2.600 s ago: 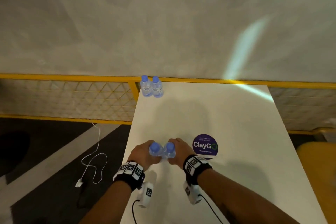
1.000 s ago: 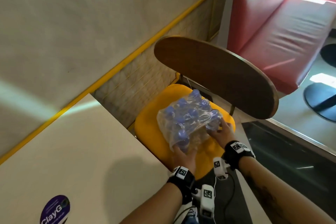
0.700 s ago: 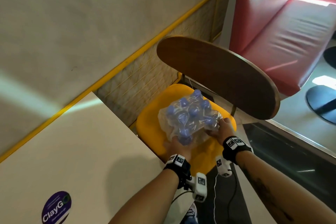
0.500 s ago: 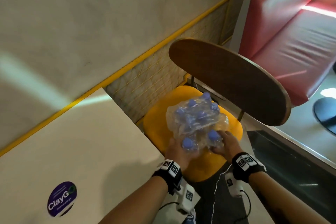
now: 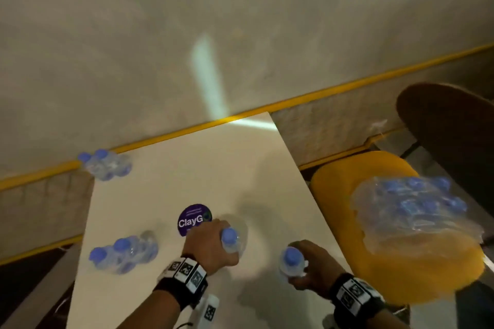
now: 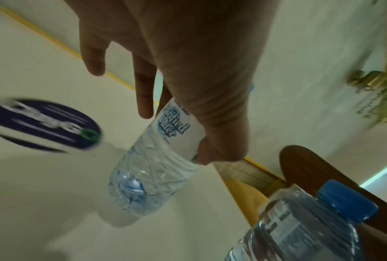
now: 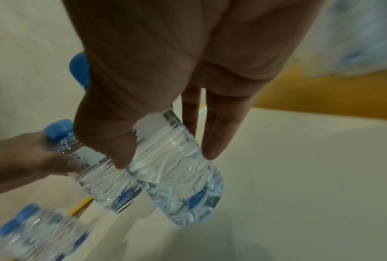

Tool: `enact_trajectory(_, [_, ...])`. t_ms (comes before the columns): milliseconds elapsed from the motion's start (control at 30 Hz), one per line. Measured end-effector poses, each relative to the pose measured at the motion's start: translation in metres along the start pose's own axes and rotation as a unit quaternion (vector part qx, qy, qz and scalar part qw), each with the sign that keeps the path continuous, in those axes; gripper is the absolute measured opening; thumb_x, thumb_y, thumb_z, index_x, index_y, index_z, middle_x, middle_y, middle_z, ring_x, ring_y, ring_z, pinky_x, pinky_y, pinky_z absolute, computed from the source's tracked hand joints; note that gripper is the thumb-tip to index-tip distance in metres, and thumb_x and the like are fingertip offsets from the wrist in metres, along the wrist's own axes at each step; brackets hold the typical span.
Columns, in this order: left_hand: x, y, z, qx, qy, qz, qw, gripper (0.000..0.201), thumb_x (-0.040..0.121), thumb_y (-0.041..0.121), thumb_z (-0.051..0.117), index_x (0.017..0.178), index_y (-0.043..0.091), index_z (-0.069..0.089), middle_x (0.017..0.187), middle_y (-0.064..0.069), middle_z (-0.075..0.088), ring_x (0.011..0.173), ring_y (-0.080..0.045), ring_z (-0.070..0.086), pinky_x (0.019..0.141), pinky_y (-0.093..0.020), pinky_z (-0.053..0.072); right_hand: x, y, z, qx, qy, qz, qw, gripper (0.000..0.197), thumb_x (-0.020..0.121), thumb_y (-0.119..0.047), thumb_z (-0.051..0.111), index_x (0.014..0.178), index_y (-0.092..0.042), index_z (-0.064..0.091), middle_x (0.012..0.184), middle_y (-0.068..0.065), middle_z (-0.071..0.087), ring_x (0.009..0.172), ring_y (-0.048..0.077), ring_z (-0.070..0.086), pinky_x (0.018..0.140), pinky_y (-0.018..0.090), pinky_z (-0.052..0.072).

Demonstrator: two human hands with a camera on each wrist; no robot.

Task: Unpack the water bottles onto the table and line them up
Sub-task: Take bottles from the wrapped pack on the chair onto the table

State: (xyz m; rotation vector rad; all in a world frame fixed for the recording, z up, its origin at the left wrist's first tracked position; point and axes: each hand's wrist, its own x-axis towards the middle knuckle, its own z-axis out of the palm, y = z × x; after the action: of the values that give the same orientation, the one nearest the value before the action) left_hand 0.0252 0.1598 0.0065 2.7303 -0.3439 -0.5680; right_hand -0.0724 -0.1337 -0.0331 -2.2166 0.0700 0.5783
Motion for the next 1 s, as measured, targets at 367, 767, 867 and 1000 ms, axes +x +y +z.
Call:
enact_trajectory(367, [-0.02,-0.161,-0.085,0.121,-0.024,-0.075,0.99,0.055,0.061,0.067,0.068,0.105,0.037,0.056,0.102,0.012,0.066,0.109,-0.021,0.06,0.109,-0.055,0.031,0.131,-0.179,0.125,-0.088,-0.05,-0.097,0.99,0.057,0.06,-0.041,0.08,0.112,-0.033,0.058,0.109,-0.005,0.062,0.098,0.017,0.06,0.087,0.031,0.049])
enact_trajectory(767, [-0.008,-0.21,-0.074,0.083,-0.056,-0.063,0.993,0.056,0.061,0.062,0.077,0.105,0.035,0.056,0.095,0.008,0.069,0.087,-0.024,0.067,0.079,-0.037,0.057,0.184,-0.225,0.174,-0.134,-0.018,-0.095,0.986,0.05,0.058,-0.028,0.083,0.104,-0.025,0.063,0.1,-0.008,0.068,0.092,0.015,0.064,0.081,0.023,0.05])
enact_trajectory(867, [-0.005,-0.213,-0.071,0.09,-0.049,-0.059,0.993,0.056,0.062,0.063,0.077,0.104,0.034,0.056,0.095,0.007,0.069,0.087,-0.025,0.067,0.077,-0.036,0.056,0.185,-0.225,0.173,-0.119,-0.015,-0.107,0.987,0.05,0.059,-0.023,0.083,0.105,-0.021,0.064,0.103,-0.004,0.068,0.093,0.016,0.063,0.085,0.029,0.052])
enact_trajectory(1000, [-0.004,-0.21,-0.071,0.103,-0.06,-0.047,0.992,0.055,0.064,0.066,0.074,0.103,0.033,0.054,0.095,0.007,0.069,0.089,-0.025,0.068,0.075,-0.035,0.053,0.186,-0.221,0.172,-0.104,-0.03,-0.108,0.988,0.055,0.061,-0.018,0.085,0.11,-0.017,0.062,0.106,0.0,0.067,0.093,0.015,0.061,0.085,0.027,0.051])
